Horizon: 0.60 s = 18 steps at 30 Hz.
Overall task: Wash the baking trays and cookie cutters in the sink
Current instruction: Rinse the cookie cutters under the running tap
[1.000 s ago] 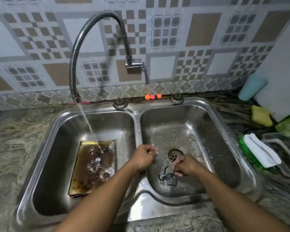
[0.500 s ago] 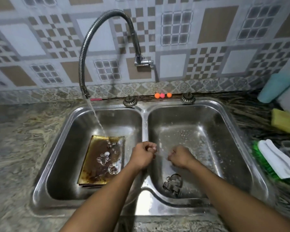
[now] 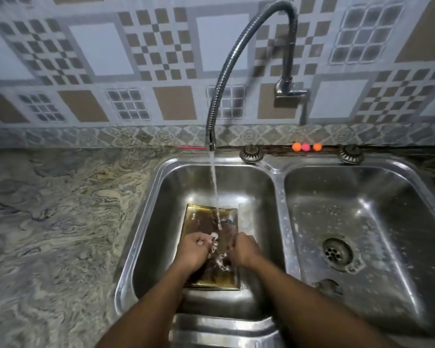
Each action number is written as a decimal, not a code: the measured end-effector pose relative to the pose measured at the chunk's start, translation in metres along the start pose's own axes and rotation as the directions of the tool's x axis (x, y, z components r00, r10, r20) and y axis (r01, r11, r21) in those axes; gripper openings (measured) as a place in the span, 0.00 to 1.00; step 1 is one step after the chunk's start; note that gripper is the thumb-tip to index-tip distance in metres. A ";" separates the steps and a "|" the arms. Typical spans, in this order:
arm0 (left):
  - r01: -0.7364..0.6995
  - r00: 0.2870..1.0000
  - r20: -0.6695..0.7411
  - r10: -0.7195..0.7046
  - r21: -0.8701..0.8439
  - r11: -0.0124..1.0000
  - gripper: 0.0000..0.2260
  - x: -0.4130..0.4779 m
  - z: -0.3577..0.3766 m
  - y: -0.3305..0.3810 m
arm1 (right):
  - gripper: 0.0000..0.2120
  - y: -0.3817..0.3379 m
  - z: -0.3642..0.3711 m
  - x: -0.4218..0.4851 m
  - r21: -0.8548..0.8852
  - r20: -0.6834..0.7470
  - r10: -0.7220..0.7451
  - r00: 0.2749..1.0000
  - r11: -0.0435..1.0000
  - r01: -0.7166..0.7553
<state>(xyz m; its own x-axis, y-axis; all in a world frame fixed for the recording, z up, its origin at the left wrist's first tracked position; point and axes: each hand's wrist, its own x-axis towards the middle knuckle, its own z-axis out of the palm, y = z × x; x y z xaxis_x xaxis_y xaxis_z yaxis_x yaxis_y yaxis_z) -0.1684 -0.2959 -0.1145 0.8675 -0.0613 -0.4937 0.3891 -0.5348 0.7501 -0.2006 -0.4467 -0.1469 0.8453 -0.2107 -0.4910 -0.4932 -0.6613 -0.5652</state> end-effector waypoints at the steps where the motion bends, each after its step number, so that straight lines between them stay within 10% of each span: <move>1: 0.008 1.000 0.012 -0.008 0.020 1.000 0.08 0.008 -0.006 -0.007 | 0.04 0.001 0.014 0.005 -0.029 -0.009 0.028 1.000 0.999 -0.028; 9: 0.046 0.983 0.175 -0.057 0.064 0.997 0.06 0.044 -0.027 -0.029 | 0.07 -0.011 0.033 0.013 -0.182 -0.187 0.089 0.978 0.975 -0.124; 18: 0.183 0.943 0.332 -0.011 -0.494 0.850 0.11 0.047 -0.024 0.041 | 0.04 -0.087 -0.060 0.029 -0.131 -0.486 -0.312 0.816 0.949 0.285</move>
<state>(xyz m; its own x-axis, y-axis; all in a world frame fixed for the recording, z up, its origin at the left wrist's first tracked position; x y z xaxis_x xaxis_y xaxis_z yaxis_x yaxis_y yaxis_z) -0.1037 -0.3005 -0.0961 0.7113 -0.3315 -0.6198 0.6429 -0.0494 0.7643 -0.1208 -0.4384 -0.0721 0.9438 -0.3156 0.0983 -0.2003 -0.7826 -0.5894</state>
